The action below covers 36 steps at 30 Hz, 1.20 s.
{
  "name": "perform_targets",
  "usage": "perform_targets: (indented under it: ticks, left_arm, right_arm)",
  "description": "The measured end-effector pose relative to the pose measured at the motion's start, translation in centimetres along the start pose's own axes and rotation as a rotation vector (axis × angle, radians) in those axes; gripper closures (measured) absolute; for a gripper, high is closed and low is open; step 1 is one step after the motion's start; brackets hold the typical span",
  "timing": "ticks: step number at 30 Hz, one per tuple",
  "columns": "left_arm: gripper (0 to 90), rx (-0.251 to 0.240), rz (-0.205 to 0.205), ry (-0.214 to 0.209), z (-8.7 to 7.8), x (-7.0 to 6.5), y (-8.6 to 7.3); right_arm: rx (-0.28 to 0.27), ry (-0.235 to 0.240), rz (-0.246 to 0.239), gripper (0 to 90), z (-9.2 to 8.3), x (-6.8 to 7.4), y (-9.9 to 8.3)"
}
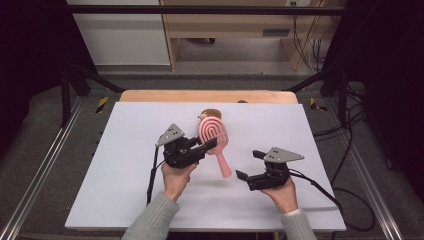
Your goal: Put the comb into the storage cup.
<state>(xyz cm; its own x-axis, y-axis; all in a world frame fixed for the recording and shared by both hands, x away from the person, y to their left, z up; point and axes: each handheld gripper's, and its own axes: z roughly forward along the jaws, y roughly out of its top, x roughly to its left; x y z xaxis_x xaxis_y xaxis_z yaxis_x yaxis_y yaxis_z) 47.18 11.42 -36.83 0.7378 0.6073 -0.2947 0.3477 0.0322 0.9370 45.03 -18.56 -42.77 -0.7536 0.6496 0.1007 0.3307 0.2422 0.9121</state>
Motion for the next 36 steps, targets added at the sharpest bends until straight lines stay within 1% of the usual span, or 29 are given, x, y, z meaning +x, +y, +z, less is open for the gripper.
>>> perform_targets:
  ticks: [3,7,14,16,20,25,30,36]
  left_arm:
    - [63.1,-0.002,0.006,0.015,-0.4,0.3,0.5]
    - [63.1,-0.012,0.011,0.029,-1.1,0.8,1.1]
    - [63.1,-0.027,0.02,0.048,-2.0,1.4,2.2]
    - [63.1,-0.031,0.017,0.049,-2.2,1.5,2.5]
    - [63.1,-0.033,0.021,0.056,-2.3,1.6,2.9]
    - [63.1,-0.033,0.027,0.059,-2.4,1.8,3.4]
    - [63.1,-0.03,0.031,0.06,-2.4,2.0,4.0]
    - [63.1,-0.032,0.03,0.063,-2.5,2.2,4.7]
  right_arm:
    - [-0.004,-0.004,0.009,4.7,-0.2,-0.3,-0.2]
    - [-0.005,-0.018,0.003,3.2,-0.6,-0.5,-0.3]
    - [0.0,-0.03,0.008,2.4,-1.1,-1.0,-0.7]
    - [0.003,-0.034,0.009,2.3,-1.3,-1.2,-0.9]
    - [0.01,-0.05,0.015,1.4,-1.6,-1.7,-1.2]
    - [0.026,-0.056,0.011,1.3,-1.9,-2.1,-1.6]
    - [0.026,-0.073,0.027,0.6,-2.5,-2.7,-2.0]
    - [0.027,-0.085,0.022,0.5,-3.1,-3.2,-2.4]
